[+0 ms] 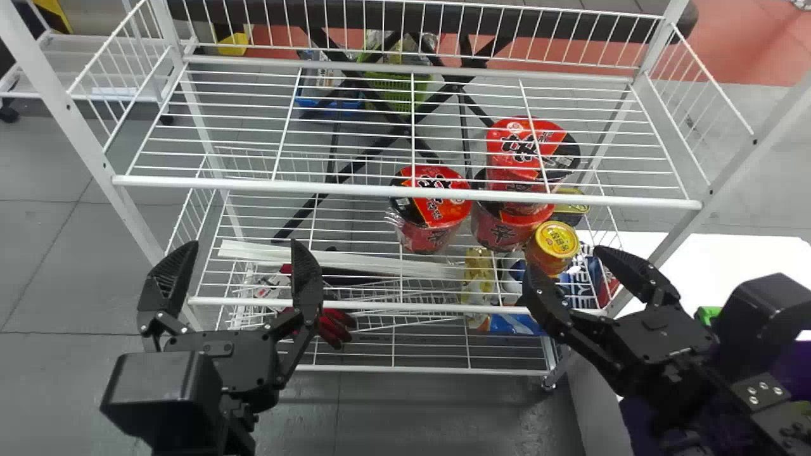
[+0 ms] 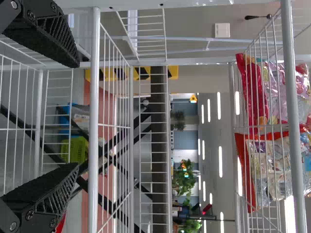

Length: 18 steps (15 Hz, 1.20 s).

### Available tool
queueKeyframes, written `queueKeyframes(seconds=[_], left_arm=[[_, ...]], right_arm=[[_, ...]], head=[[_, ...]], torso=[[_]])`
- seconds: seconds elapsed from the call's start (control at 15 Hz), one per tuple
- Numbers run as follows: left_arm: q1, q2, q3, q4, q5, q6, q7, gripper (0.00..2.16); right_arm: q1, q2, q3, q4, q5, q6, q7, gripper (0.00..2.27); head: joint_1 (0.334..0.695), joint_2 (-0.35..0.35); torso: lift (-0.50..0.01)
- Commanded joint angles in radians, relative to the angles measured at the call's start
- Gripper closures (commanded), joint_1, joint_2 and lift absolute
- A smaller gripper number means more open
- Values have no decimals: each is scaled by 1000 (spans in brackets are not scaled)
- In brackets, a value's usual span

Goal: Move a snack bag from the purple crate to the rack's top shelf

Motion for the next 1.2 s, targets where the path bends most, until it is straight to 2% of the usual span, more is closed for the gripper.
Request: queueKeyframes(seconds=[0.0,0.67,0.93,1.13], left_arm=[[1,0,0,0,0,0,2,90],[0,-2,1,3,0,0,2,90],[-2,0,3,8,2,0,2,90],[-7,-2,6,26,3,0,2,90]], right_arm=[[-1,0,0,0,0,0,0,137],[4,2,-22,-6,-31,-3,18,137],[33,3,-60,-152,-35,251,-5,137],[79,2,-169,-293,-111,445,-28,120]], head=[[695,-73],[695,-74],[695,-82],[695,-94]], torso=[[-454],[-455],[-455],[-455]])
